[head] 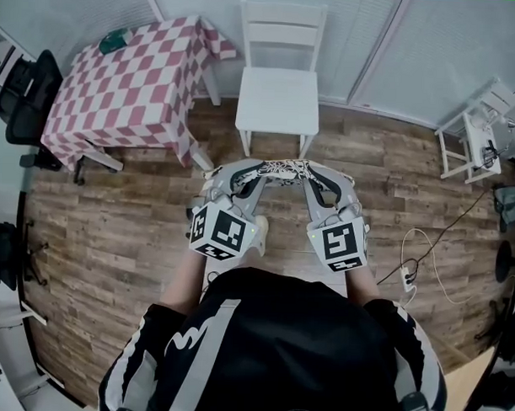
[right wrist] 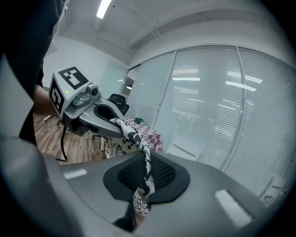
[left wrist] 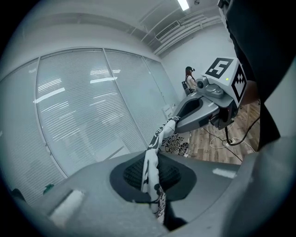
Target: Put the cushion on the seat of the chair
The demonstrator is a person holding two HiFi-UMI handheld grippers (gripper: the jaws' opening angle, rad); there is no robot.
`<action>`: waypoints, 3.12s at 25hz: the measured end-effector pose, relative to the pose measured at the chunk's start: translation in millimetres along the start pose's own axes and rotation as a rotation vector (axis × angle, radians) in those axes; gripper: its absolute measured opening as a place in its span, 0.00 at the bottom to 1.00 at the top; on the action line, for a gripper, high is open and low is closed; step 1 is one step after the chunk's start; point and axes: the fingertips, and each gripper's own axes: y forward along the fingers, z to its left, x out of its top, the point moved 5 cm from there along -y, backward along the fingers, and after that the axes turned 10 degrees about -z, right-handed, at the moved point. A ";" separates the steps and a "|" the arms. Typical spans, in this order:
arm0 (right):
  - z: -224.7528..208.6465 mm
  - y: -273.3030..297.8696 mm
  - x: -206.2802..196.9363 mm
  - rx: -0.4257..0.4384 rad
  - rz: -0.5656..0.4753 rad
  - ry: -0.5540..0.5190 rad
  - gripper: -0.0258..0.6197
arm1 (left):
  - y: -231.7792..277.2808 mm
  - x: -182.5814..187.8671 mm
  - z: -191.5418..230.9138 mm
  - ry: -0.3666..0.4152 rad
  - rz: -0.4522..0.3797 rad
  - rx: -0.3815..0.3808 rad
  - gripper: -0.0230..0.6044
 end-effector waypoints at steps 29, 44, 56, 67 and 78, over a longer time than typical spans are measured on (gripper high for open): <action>-58.9 153.8 -0.8 -0.072 0.036 0.035 0.05 | 70.1 -60.1 139.9 -0.004 -0.018 -0.088 0.06; -68.5 178.8 -5.9 -0.058 0.034 0.038 0.05 | 81.7 -72.3 158.8 -0.020 -0.009 -0.077 0.06; -73.7 187.7 -7.1 -0.075 0.048 0.029 0.05 | 89.2 -77.5 166.2 -0.026 -0.023 -0.098 0.06; -80.6 190.3 -16.7 -0.093 0.065 0.040 0.05 | 102.2 -82.2 165.7 -0.015 -0.023 -0.133 0.06; -106.4 214.4 -21.0 -0.077 0.045 0.029 0.05 | 127.9 -86.1 188.5 -0.020 -0.024 -0.112 0.06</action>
